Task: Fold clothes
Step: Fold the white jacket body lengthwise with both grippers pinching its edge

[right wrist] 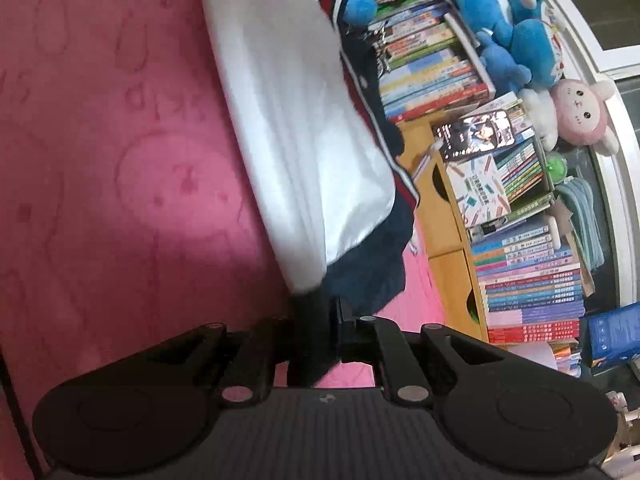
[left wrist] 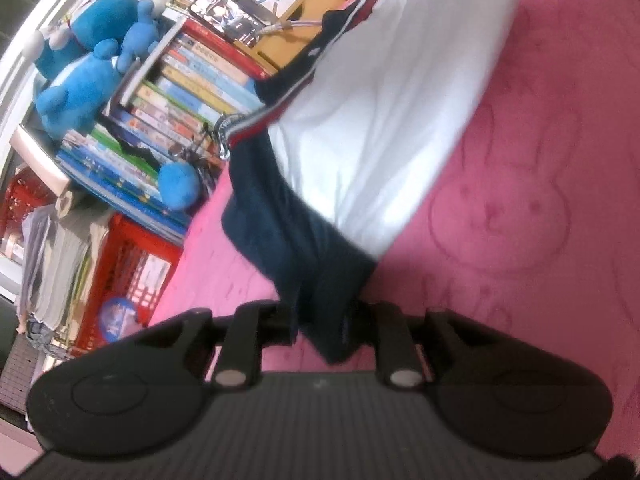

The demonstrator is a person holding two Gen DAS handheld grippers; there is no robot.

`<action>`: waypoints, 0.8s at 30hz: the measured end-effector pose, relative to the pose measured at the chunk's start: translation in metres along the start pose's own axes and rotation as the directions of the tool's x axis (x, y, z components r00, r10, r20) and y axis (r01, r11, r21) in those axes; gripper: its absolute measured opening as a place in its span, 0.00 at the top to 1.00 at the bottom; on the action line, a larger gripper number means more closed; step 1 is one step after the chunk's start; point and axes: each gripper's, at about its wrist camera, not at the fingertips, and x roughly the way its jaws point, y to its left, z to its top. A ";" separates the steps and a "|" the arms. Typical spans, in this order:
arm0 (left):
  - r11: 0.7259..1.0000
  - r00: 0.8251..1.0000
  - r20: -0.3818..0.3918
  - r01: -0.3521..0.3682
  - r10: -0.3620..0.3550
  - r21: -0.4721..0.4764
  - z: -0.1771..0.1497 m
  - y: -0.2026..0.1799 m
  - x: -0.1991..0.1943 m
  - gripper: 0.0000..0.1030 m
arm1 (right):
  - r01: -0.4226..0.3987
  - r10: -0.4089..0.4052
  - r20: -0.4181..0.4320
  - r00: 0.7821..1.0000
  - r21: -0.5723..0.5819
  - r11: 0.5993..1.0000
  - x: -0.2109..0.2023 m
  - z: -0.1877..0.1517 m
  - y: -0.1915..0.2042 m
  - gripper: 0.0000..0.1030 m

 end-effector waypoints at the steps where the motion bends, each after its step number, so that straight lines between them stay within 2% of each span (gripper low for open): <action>1: 1.000 1.000 -0.021 -0.006 0.006 -0.002 -0.005 -0.001 -0.002 0.75 | -0.003 0.003 -0.011 1.000 -0.006 1.000 -0.001 -0.003 0.002 0.82; 2: 1.000 0.999 -0.044 -0.012 0.012 -0.004 -0.009 -0.002 -0.003 0.76 | -0.002 0.001 -0.023 1.000 -0.014 1.000 -0.002 -0.006 0.003 0.78; 4: 0.999 0.997 -0.079 -0.028 0.025 -0.031 -0.019 0.001 -0.010 0.77 | 0.008 -0.009 -0.046 0.999 -0.012 1.000 -0.005 -0.013 0.002 0.65; 6: 0.997 0.995 -0.095 -0.031 0.024 -0.069 -0.024 0.006 -0.020 0.76 | 0.002 0.001 -0.055 0.998 0.042 0.999 -0.015 -0.017 -0.005 0.58; 7: 0.995 0.996 -0.091 -0.025 0.016 -0.094 -0.024 0.009 -0.027 0.76 | -0.016 0.019 -0.038 0.999 0.071 0.997 -0.025 -0.017 -0.007 0.58; 10: 0.993 1.000 -0.022 0.001 -0.004 -0.116 -0.008 0.008 -0.051 0.72 | -0.059 0.054 0.056 0.997 0.091 0.994 -0.050 -0.001 -0.008 0.51; 12: 0.993 0.997 0.055 0.050 -0.045 -0.106 0.012 0.000 -0.061 0.71 | -0.096 0.086 0.144 0.986 0.069 0.993 -0.060 0.022 -0.002 0.46; 15: 0.989 0.979 0.161 0.138 -0.128 -0.054 0.042 -0.016 -0.063 0.68 | -0.174 0.163 0.259 0.952 0.021 0.985 -0.066 0.059 0.010 0.45; 18: 0.979 0.951 0.234 0.201 -0.204 0.036 0.071 -0.038 -0.054 0.65 | -0.220 0.212 0.324 0.922 -0.013 0.975 -0.057 0.087 0.016 0.45; 21: 0.961 0.925 0.264 0.250 -0.273 0.115 0.092 -0.057 -0.038 0.65 | -0.229 0.220 0.334 0.917 -0.012 0.973 -0.047 0.097 0.018 0.47; 23: 0.951 0.916 0.265 0.268 -0.302 0.156 0.103 -0.068 -0.028 0.65 | -0.232 0.220 0.334 0.916 -0.004 0.973 -0.041 0.102 0.017 0.48; 24: 0.946 0.913 0.263 0.274 -0.313 0.174 0.107 -0.072 -0.023 0.64 | -0.234 0.220 0.335 0.916 0.000 0.972 -0.038 0.104 0.017 0.53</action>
